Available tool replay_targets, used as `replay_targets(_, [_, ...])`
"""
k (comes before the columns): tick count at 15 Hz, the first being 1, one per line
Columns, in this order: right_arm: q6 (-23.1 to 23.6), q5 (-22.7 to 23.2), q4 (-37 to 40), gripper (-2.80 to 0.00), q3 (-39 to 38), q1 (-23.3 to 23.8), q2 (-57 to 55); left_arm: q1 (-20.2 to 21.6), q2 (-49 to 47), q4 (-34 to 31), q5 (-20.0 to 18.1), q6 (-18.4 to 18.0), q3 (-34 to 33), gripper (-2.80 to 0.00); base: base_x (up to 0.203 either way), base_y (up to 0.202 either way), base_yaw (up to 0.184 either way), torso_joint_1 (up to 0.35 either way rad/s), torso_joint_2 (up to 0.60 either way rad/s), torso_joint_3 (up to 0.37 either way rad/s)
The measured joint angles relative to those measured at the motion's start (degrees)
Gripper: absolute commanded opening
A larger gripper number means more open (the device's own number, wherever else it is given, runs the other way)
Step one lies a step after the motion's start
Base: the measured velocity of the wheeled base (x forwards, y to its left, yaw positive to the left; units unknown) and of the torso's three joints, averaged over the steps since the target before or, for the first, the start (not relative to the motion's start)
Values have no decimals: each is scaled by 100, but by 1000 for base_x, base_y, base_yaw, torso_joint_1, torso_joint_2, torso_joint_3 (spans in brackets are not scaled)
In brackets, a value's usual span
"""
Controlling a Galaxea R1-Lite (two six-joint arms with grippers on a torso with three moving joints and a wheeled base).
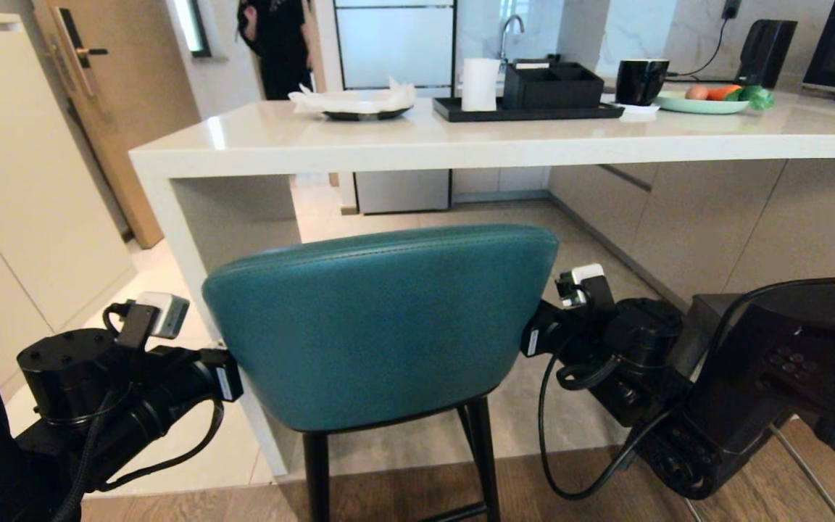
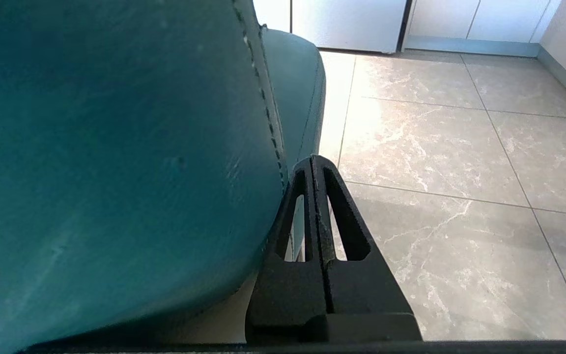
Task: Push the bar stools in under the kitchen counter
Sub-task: Pull the blue chair out from under the dining table
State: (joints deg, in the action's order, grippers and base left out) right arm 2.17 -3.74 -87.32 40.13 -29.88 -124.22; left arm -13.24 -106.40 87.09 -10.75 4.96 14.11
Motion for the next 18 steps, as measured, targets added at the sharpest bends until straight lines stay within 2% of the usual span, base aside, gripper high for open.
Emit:
replay_targets(3, [-9, -132, 0, -280, 5, 0, 18, -112, 94, -18, -33, 0, -143, -280, -198, 0, -3, -1, 4, 6])
replay_targets(14, [13, -132, 26, -280, -42, 0, 107, -105, 102, 9, -33, -1, -137, -280, -197, 0, -2, 3, -1, 1])
replay_targets(18, [13, -127, 35, -280, -314, 0, 280, -47, 1, 28, -2, 2, -44, -280, -195, 0, -2, 2, -3, 1])
